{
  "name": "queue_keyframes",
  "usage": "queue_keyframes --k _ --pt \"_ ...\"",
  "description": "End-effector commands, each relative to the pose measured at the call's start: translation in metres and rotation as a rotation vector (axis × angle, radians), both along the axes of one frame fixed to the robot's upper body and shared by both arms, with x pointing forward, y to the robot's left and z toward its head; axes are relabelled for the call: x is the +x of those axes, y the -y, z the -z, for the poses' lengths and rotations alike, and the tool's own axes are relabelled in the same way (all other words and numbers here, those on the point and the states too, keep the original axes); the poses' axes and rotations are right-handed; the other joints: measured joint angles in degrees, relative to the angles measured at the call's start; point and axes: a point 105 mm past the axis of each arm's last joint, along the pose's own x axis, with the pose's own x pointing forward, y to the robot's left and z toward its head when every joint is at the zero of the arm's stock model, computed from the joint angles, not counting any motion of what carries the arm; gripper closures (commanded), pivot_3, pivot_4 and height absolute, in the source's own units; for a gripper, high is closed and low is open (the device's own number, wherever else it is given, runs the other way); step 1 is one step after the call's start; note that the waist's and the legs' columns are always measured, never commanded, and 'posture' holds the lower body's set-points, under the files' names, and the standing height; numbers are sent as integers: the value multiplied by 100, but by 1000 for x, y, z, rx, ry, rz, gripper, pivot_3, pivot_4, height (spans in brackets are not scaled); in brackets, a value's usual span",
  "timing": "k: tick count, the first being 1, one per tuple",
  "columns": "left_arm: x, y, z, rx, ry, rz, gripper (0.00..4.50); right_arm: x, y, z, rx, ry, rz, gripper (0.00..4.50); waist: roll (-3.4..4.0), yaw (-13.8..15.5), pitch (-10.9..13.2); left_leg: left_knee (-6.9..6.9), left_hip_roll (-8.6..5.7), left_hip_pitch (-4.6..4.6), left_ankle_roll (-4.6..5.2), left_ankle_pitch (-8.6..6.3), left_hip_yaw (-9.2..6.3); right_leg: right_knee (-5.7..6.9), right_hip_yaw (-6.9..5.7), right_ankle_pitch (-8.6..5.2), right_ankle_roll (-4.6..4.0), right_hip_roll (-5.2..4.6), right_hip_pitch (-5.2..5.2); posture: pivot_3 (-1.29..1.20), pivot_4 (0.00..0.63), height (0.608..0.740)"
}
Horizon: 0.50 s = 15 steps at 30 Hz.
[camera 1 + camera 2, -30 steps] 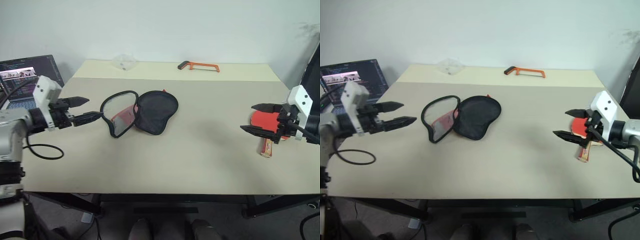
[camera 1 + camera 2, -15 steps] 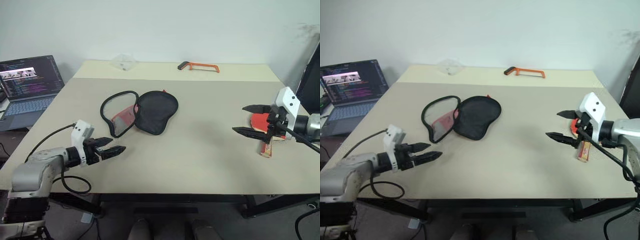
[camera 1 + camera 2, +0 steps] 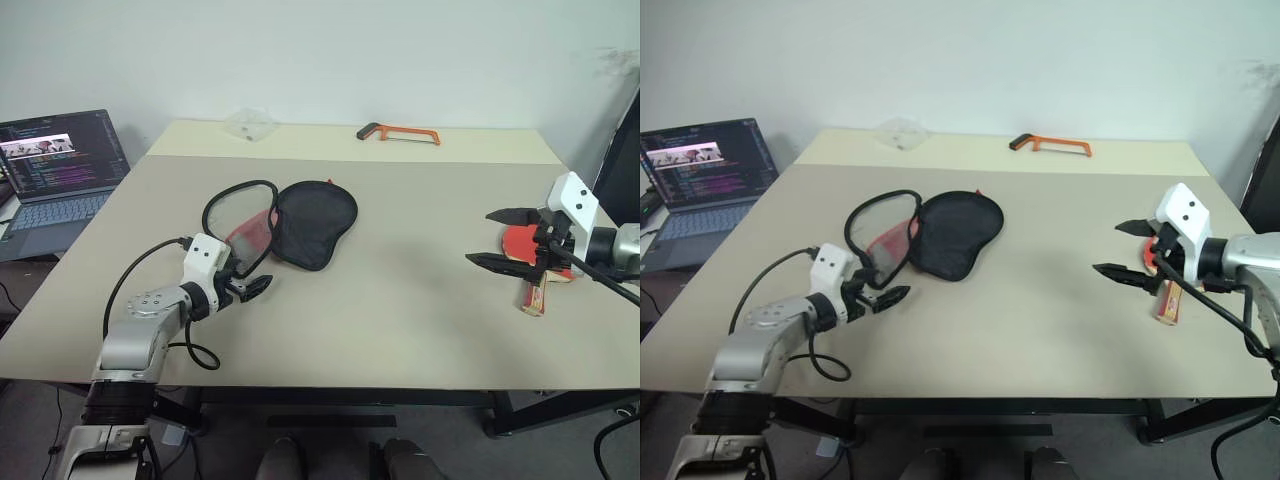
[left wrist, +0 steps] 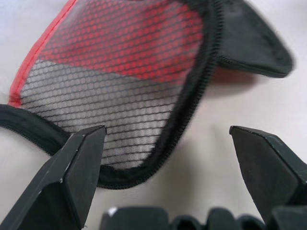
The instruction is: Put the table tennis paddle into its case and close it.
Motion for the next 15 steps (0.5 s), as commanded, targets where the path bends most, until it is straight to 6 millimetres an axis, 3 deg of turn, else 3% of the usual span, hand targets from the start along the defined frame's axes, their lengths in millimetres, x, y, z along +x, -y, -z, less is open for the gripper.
queue_keyframes --k 1,10,13,15 --pt "11 -6 -14 48 89 -49 0 -2 1 -12 -19 48 8 30 0 1 0 1 0 0 0 0 0 0 1 1 2 0 0 0 150 740" --pt "23 -12 -21 85 158 -94 0 0 1 -10 -19 47 15 30 0 8 0 2 -1 0 0 0 1 -2 1 4 5 -2 3 0 150 740" --pt "26 -8 -19 113 170 -88 625 1 0 -12 -20 50 13 0 0 12 0 2 -2 -1 0 0 1 -2 1 5 6 -2 3 0 150 740" --pt "27 -6 -20 132 186 -83 1310 2 0 -12 -22 51 12 0 0 12 0 2 -3 -1 0 0 1 -2 1 5 8 -2 3 0 150 740"
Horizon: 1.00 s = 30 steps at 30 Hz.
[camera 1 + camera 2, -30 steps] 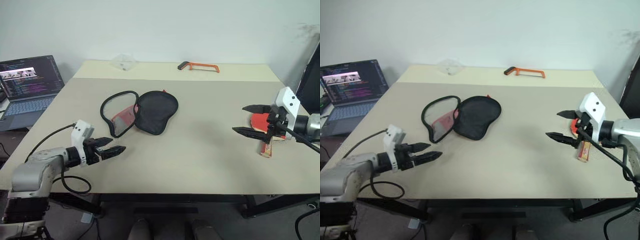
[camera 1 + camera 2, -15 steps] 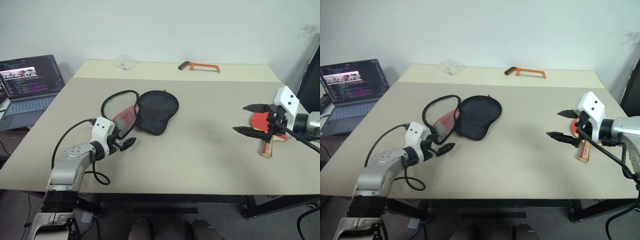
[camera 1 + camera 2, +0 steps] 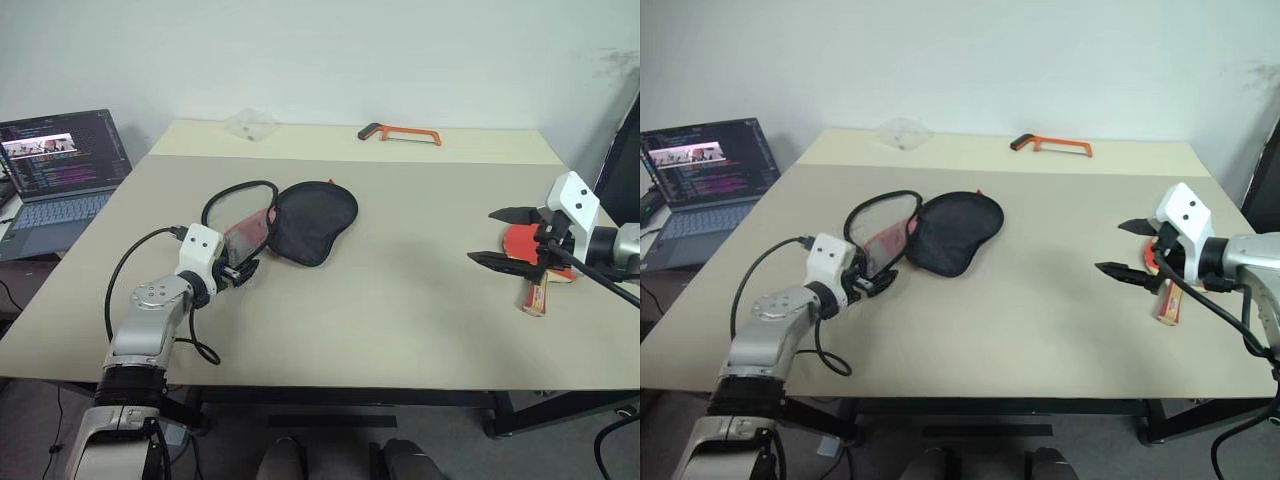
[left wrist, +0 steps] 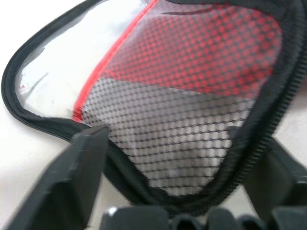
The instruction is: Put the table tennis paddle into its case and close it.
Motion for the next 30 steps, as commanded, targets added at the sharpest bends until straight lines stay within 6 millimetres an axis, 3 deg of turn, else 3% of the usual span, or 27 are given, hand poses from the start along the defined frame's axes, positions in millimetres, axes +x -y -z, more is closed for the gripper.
queue_keyframes --k 1,5,9,14,23,30 --pt "6 7 -18 41 87 21 1713 0 -1 -12 -17 45 -4 0 0 0 0 0 0 0 0 0 0 0 0 0 1 0 0 0 150 740" --pt "10 10 -25 131 132 56 3195 1 -1 -13 -18 45 -5 0 0 3 0 0 0 0 0 0 -1 0 -1 0 0 0 0 0 150 740" --pt "17 32 -40 243 193 185 4480 1 -2 -12 -18 42 -6 0 0 7 0 0 0 0 0 0 0 -1 -1 0 0 0 0 0 150 740" --pt "25 56 -46 357 220 338 4480 3 -1 -12 -17 45 -3 0 0 42 0 0 -2 -1 0 0 1 -3 0 0 1 0 0 0 150 740" --pt "29 87 -26 576 183 562 4480 3 1 -13 -14 52 11 0 0 82 0 -4 -2 -3 0 0 2 -3 0 -1 -2 1 -3 0 150 740" --pt "30 131 -34 675 249 726 4480 3 3 -12 -10 52 20 0 0 116 0 0 -6 -6 0 0 3 -4 0 -1 2 -2 0 0 150 740"
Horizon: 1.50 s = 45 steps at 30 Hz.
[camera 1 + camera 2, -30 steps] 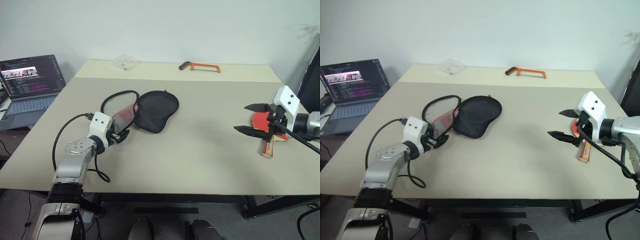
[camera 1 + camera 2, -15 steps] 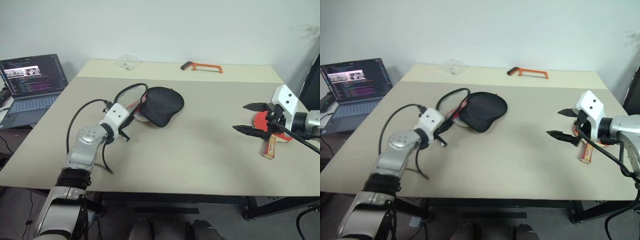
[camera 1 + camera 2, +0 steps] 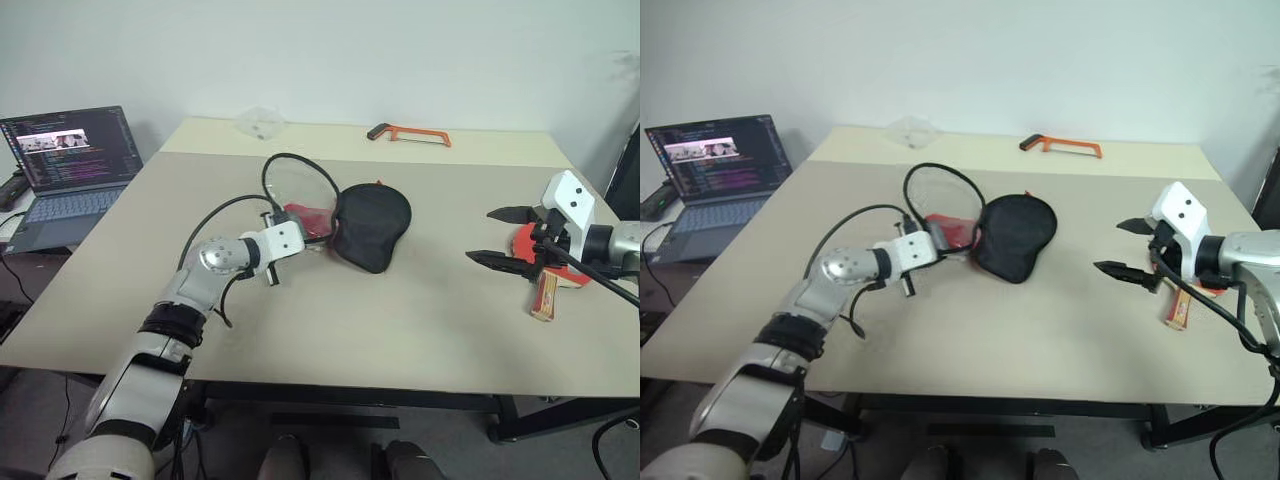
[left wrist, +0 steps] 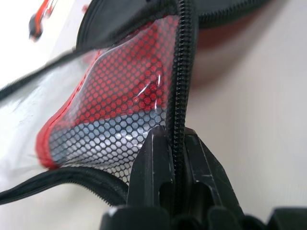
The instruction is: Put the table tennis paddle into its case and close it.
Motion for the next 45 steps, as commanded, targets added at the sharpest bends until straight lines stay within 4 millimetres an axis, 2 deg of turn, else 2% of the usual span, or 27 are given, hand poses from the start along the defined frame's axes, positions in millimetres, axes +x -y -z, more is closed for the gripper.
queue_keyframes --k 1,4,9,14,20,27,30,35,39,41,45 --pt "0 28 -15 46 58 109 4480 -1 3 -13 -4 58 13 0 0 -5 0 0 0 0 0 0 1 -1 1 0 0 0 0 0 150 740" --pt "3 43 -13 102 58 141 4480 -1 3 -14 -2 58 15 0 0 -11 0 -2 1 -1 0 0 -1 0 0 0 -1 2 -2 0 150 740" --pt "9 62 0 165 55 146 4480 0 3 -13 0 61 19 0 0 -25 0 -2 0 -1 0 0 -2 0 1 -2 1 4 -1 0 150 740" --pt "5 77 10 165 53 190 4480 0 3 -13 2 62 22 0 0 -28 0 -2 0 -1 0 0 -4 1 1 -2 1 4 -1 0 150 740" --pt "13 62 11 205 73 104 4480 0 3 -13 0 63 22 0 0 -30 0 -2 0 -1 0 0 -5 1 1 -2 1 5 -1 0 150 740" --pt "12 44 4 134 60 -19 4480 3 -1 -11 7 60 10 0 0 -34 0 -2 1 0 0 0 -6 3 0 -2 2 5 -1 0 150 740" --pt "7 42 4 107 43 -36 3645 5 -3 -9 11 54 1 0 0 -33 0 -3 1 0 0 0 -6 3 0 -1 0 5 -1 0 150 740" --pt "0 40 -4 93 63 -42 1865 10 -9 -6 25 43 -7 0 0 -36 0 -2 2 0 0 0 -9 4 -1 -1 0 6 -1 0 150 740" --pt "-13 38 -18 33 25 -16 1865 19 -10 -2 54 29 38 0 0 -42 0 -2 2 0 0 0 -9 4 -1 0 -1 6 0 0 150 740" --pt "-22 35 -31 -13 1 -10 1865 30 -10 0 94 23 114 0 1 -54 0 -3 3 0 0 0 -9 4 -1 0 -3 7 -1 0 150 740" --pt "-49 12 -58 -95 -90 -3 1865 57 -13 19 193 -41 350 0 0 -152 0 -4 10 0 0 1 -15 10 -2 2 -11 15 -3 0 150 740"
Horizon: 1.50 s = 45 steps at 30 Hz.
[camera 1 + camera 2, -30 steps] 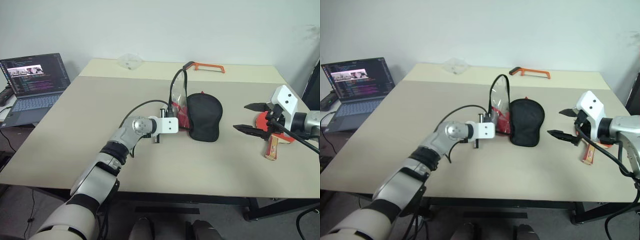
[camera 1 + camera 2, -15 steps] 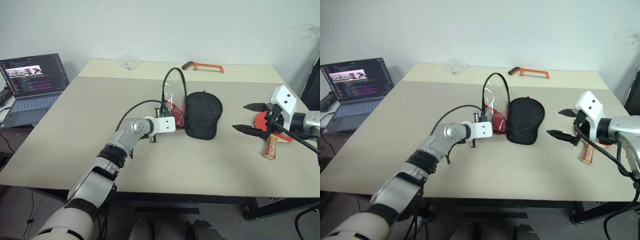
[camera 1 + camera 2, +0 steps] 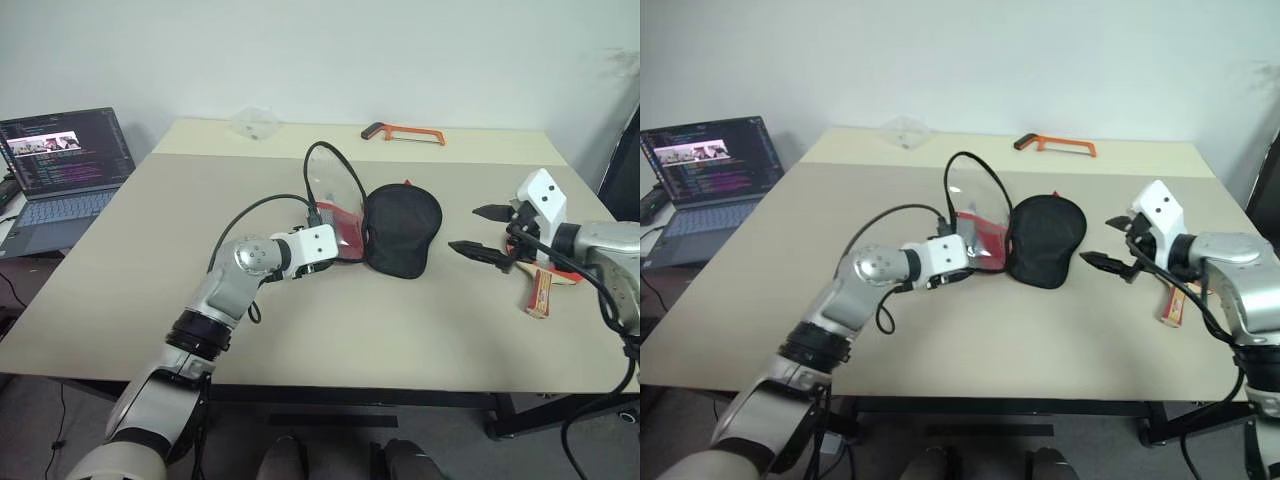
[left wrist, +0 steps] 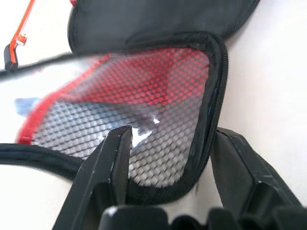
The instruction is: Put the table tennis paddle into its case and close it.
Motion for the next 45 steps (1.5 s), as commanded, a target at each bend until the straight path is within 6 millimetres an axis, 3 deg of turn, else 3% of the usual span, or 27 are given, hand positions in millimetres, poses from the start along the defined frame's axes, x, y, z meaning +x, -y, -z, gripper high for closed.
queue_keyframes --k 1,5,11,16,22,34,37,45 --pt "-23 -16 -37 -80 -17 26 1865 18 5 10 57 -49 208 0 0 -41 0 -1 0 0 0 0 -3 1 -3 -1 -2 0 0 0 150 740" --pt "-50 -53 -48 -142 -122 18 1865 33 -5 37 195 -146 389 0 3 -75 0 -6 -1 2 0 0 -12 4 -10 -7 -14 1 1 0 150 740" --pt "-64 -95 -49 -120 -167 -60 1865 47 -13 61 348 -232 545 0 4 -36 1 -9 -1 -2 0 0 -18 1 -20 -11 -16 0 0 0 150 740" --pt "-64 -103 -44 -112 -170 -103 1865 54 -25 69 390 -272 551 0 4 -23 1 -7 -4 -1 0 0 -14 -3 -18 -12 -12 -7 3 0 150 740" --pt "-68 -96 -38 -122 -178 -101 1865 60 -33 84 402 -315 576 0 4 -58 1 -14 3 -1 0 0 -17 0 -20 -13 -21 2 -2 0 150 740" --pt "-65 -101 -36 -126 -164 -139 1865 51 -79 90 381 -353 428 0 4 -184 1 -18 6 1 0 0 -18 2 -19 -15 -18 6 -3 0 150 740" --pt "-63 -101 -37 -127 -158 -141 1826 48 -85 90 383 -358 407 522 4 -194 1 -21 6 1 0 0 -18 1 -18 -15 -19 6 -4 0 150 740" --pt "-60 -99 -38 -129 -139 -141 1826 53 -80 94 365 -341 443 3186 4 -199 1 -26 5 -1 0 0 -16 0 -17 -16 -20 6 -11 0 150 740"
